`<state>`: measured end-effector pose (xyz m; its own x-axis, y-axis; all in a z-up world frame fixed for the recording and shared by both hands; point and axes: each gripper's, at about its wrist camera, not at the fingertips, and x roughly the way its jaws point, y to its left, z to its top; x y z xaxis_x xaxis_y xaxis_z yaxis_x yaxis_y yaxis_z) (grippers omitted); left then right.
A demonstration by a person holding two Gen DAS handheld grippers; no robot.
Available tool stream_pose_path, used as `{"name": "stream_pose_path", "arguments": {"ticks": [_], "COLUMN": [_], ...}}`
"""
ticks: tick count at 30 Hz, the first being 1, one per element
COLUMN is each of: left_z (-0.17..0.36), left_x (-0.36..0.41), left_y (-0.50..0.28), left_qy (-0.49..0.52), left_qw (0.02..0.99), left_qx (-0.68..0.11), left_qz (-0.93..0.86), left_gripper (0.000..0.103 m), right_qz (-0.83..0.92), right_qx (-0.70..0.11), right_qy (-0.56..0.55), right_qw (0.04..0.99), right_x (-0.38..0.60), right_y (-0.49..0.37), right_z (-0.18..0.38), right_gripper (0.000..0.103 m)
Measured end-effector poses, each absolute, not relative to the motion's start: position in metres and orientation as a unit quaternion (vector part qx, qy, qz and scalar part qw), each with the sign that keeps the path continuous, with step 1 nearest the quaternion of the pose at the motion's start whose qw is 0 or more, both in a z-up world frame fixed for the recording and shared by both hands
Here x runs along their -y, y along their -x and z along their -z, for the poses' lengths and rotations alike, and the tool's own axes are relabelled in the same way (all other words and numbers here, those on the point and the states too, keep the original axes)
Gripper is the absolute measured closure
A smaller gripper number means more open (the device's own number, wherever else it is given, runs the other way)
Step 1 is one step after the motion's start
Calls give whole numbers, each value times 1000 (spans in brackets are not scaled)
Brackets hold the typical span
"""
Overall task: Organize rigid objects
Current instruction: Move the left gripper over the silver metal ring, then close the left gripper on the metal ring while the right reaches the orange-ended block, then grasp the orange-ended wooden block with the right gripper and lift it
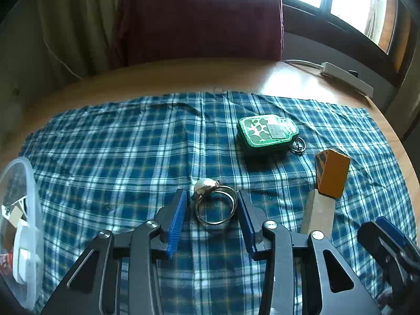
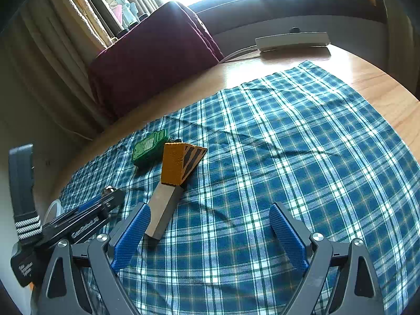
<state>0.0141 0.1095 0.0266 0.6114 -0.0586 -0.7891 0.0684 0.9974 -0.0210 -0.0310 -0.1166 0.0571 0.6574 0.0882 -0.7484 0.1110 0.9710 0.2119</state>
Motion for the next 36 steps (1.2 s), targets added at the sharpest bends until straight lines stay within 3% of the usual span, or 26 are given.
{"name": "stream_pose_path", "arguments": {"ticks": [9, 23, 28, 36], "left_z": [-43, -48, -52, -50], "left_x": [-132, -174, -177, -181], "left_y": [19, 41, 46, 47], "left_qy": [0, 34, 39, 48], "left_qw": [910, 909, 912, 909], "left_qx": [-412, -412, -406, -413], "left_qz": [40, 46, 43, 37], "left_gripper": [70, 70, 69, 57], "right_qz": [6, 15, 8, 20], "right_qx": [-407, -406, -412, -434], "right_qy": [-113, -94, -58, -31], "right_qw": [907, 909, 909, 900], "right_x": [115, 107, 85, 68], "right_y": [31, 17, -4, -39], "right_z": [-56, -66, -71, -53], "right_gripper": [9, 10, 22, 39]}}
